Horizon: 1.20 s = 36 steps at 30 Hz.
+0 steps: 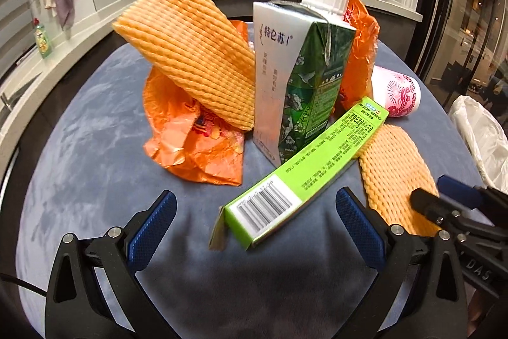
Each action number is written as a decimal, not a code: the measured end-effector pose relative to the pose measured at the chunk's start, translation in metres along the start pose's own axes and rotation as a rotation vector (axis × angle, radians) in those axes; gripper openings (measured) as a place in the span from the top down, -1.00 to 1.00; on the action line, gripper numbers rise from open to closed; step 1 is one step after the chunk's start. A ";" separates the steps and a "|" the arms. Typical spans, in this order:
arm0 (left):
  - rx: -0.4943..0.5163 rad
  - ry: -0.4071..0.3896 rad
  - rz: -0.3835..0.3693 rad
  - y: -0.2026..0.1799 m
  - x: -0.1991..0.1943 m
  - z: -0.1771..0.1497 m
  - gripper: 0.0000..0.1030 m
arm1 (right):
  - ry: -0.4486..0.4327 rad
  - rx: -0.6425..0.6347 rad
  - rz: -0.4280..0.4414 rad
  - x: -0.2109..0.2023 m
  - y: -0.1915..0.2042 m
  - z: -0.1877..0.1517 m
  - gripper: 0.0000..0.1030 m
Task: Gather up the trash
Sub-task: 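Grasp the green tea box with the left tool while the right tool grasps the orange foam net, then carry the tea box and foam net over the white trash bin with both tools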
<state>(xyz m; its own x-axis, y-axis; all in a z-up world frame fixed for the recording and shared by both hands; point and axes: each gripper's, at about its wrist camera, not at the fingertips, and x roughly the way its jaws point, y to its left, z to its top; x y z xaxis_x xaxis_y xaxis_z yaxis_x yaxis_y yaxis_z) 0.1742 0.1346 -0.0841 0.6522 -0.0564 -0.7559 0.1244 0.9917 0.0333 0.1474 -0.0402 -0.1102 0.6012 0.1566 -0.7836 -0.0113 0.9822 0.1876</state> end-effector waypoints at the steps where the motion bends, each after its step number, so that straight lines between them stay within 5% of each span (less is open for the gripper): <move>1: 0.002 -0.001 -0.010 -0.001 0.002 0.000 -0.86 | 0.005 -0.001 0.004 0.002 0.000 0.000 0.20; 6: 0.019 -0.010 -0.038 -0.007 0.008 0.001 -0.84 | 0.015 -0.010 0.023 0.010 0.003 -0.003 0.44; 13: 0.010 0.015 -0.092 -0.014 0.016 0.001 -0.41 | 0.001 -0.027 0.046 0.008 0.010 -0.004 0.80; 26: 0.017 0.005 -0.089 -0.029 -0.012 -0.014 0.07 | -0.042 -0.036 0.073 -0.026 0.003 -0.016 0.83; 36: 0.028 -0.012 -0.099 -0.056 -0.049 -0.018 0.48 | -0.144 0.025 0.009 -0.081 -0.043 -0.017 0.83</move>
<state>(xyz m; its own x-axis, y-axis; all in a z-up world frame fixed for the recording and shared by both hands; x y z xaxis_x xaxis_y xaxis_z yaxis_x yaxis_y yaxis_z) 0.1219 0.0841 -0.0602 0.6448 -0.1553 -0.7484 0.2094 0.9776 -0.0224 0.0856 -0.0938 -0.0650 0.7096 0.1473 -0.6890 0.0017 0.9776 0.2106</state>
